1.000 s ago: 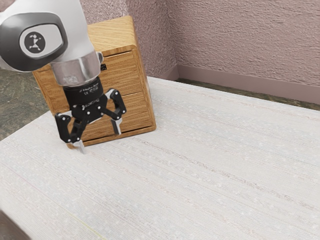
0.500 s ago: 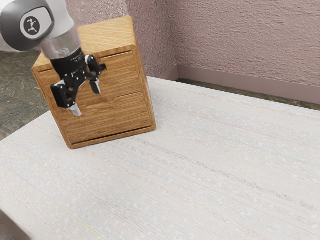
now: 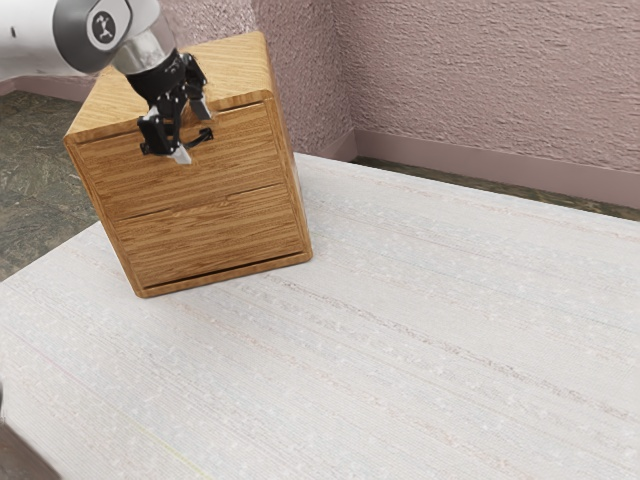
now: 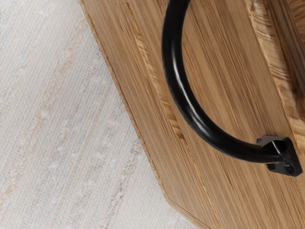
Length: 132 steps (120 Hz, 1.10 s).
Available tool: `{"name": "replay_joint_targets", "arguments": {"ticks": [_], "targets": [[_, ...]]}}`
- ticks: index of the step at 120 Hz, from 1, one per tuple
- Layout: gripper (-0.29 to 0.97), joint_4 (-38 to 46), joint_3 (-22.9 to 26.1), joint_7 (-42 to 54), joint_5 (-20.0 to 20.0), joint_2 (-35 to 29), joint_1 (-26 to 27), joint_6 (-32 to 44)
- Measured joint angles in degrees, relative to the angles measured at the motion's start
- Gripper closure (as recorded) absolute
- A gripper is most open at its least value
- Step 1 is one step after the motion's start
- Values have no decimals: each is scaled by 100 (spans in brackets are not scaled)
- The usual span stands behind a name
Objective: Pull the drawer handle with one arm to open the drawer
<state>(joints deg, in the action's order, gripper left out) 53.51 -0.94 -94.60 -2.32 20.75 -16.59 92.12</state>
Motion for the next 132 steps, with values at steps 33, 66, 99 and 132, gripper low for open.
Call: {"name": "replay_joint_targets", "arguments": {"ticks": [33, 66, 99, 132], "targets": [[0, 187, -15, -8, -13, -67, -248, 101], [0, 252, -175, -83, -3, -44, -361, 173], [0, 522, -151, -210, 38, -44, -354, 306], [3, 759, -158, -334, 110, -87, -347, 500]]}}
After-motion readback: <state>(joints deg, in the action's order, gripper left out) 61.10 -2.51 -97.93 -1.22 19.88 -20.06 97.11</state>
